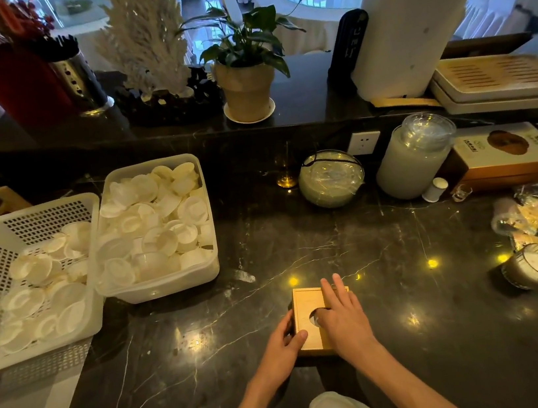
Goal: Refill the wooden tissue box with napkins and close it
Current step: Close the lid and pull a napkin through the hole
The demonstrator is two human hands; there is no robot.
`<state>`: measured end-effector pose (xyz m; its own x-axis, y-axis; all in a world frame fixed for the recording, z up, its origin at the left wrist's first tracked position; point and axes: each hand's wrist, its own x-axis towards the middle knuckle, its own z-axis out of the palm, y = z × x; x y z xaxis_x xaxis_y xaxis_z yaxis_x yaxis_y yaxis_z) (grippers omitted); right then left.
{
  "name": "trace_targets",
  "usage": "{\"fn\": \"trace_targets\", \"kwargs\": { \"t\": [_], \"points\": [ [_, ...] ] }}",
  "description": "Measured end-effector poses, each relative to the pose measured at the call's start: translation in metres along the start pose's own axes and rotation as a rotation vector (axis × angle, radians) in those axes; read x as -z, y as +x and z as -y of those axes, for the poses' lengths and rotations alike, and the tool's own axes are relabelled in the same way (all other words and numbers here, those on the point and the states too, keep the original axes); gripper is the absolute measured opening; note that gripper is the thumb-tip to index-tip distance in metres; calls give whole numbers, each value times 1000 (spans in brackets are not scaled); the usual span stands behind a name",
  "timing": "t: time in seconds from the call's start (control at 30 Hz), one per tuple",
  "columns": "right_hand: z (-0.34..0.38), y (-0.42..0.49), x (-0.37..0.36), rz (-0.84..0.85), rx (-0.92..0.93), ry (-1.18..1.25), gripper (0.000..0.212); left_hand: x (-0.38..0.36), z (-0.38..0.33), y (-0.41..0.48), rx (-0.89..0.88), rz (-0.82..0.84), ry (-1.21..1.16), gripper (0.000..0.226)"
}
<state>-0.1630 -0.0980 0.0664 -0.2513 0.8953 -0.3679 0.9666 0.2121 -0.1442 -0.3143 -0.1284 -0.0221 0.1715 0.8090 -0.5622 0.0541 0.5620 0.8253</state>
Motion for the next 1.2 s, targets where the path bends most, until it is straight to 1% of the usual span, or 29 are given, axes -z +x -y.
{"fn": "trace_targets", "kwargs": {
  "t": [0.17, 0.53, 0.83, 1.0, 1.2],
  "points": [
    [0, 2, -2, 5, -11, 8, 34, 0, 0, 1, 13, -6, 27, 74],
    [-6, 1, -11, -43, -8, 38, 36, 0, 1, 1, 9, -12, 40, 68],
    [-9, 0, -13, -128, 9, 72, 25, -1, -4, -4, 19, -21, 40, 66],
    [-9, 1, -18, -208, -3, 139, 26, 0, -4, -4, 10, -19, 36, 64],
    [-19, 2, -19, -238, -13, 254, 13, -1, -10, -9, 9, -8, 39, 62]
  ]
}}
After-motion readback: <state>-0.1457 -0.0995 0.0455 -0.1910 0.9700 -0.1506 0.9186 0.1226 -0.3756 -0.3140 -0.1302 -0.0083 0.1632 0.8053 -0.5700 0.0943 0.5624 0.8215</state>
